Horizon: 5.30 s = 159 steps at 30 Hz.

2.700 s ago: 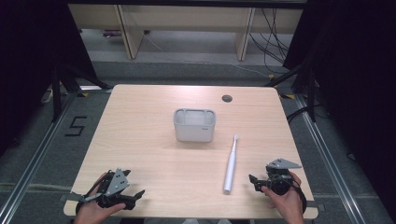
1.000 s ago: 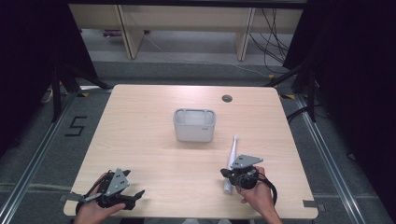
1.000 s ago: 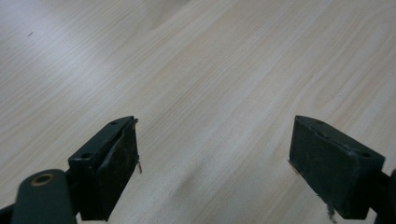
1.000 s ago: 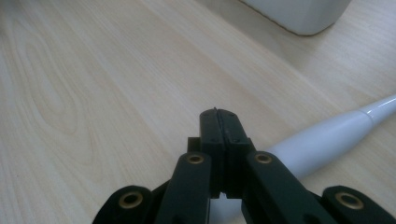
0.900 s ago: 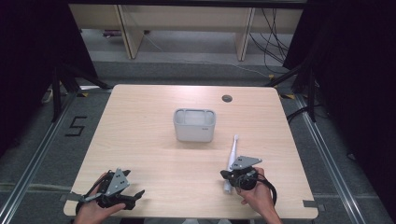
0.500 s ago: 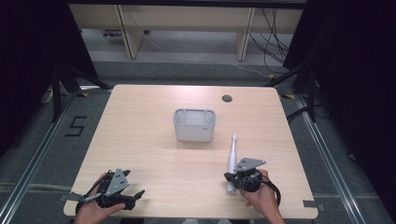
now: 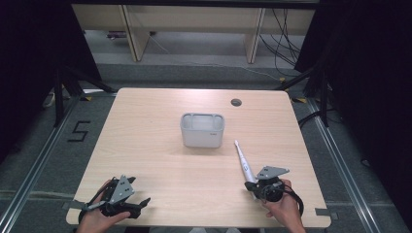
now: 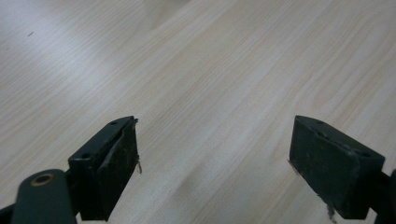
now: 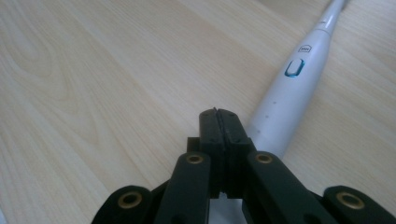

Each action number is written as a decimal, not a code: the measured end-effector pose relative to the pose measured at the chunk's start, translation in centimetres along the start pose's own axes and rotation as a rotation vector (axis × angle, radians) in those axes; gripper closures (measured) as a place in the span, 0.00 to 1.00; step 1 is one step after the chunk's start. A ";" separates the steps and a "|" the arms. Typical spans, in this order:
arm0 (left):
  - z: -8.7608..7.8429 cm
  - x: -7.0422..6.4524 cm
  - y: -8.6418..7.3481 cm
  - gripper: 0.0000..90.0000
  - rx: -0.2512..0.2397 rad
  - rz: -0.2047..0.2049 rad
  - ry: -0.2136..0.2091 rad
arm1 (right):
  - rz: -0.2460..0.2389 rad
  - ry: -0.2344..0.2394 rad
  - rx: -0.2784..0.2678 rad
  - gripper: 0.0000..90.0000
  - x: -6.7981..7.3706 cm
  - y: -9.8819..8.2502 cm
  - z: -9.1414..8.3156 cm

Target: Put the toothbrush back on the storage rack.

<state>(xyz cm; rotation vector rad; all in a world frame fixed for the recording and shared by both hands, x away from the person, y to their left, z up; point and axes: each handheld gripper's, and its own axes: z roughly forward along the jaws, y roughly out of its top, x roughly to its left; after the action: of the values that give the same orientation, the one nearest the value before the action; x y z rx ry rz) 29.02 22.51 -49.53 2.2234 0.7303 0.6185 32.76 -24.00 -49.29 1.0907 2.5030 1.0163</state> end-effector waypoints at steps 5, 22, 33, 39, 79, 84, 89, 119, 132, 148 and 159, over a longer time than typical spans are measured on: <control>0.0 0.0 0.0 0.17 0.011 -0.005 -0.007 | 0.003 -0.011 0.006 1.00 -0.7 -0.5 -0.5; 0.0 0.1 0.0 0.17 0.018 0.011 -0.010 | 0.062 -0.068 0.036 1.00 -3.3 -2.4 -2.2; 0.0 0.0 0.0 0.17 0.016 0.005 -0.009 | 0.082 -0.073 0.000 0.90 -3.7 -2.2 -2.8; 0.1 0.0 0.0 0.17 0.021 0.004 -0.006 | -0.043 -0.157 0.024 0.66 -3.4 -0.1 -3.5; 0.2 0.1 -0.1 0.17 0.013 0.008 0.010 | -0.142 -0.059 0.409 0.65 -6.2 5.4 2.5; 0.2 0.1 -0.1 0.17 0.015 0.010 0.009 | -0.168 -0.037 0.458 0.72 -6.2 6.0 2.8; 0.2 0.1 -0.1 0.17 0.008 0.004 0.009 | -0.159 -0.026 0.512 0.73 -6.1 6.6 3.1; 0.0 0.2 0.0 0.17 0.024 0.016 -0.012 | -0.203 -0.070 0.652 0.74 -5.5 8.0 3.5; 0.0 0.3 0.0 0.17 0.029 0.016 -0.005 | -0.138 -0.073 0.446 0.74 -5.8 8.2 -0.8; 0.0 0.2 0.0 0.17 0.018 0.007 -0.012 | -0.036 -0.084 0.086 0.74 -7.0 10.6 -4.0; 0.0 0.2 0.0 0.17 0.018 0.017 -0.011 | 0.010 -0.082 -0.137 0.74 -7.3 12.7 -3.0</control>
<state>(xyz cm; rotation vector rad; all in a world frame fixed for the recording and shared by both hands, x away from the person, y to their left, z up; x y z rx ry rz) 29.16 22.69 -49.45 2.2505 0.7145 0.6095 43.51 -24.57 -38.94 1.0827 2.3281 1.1045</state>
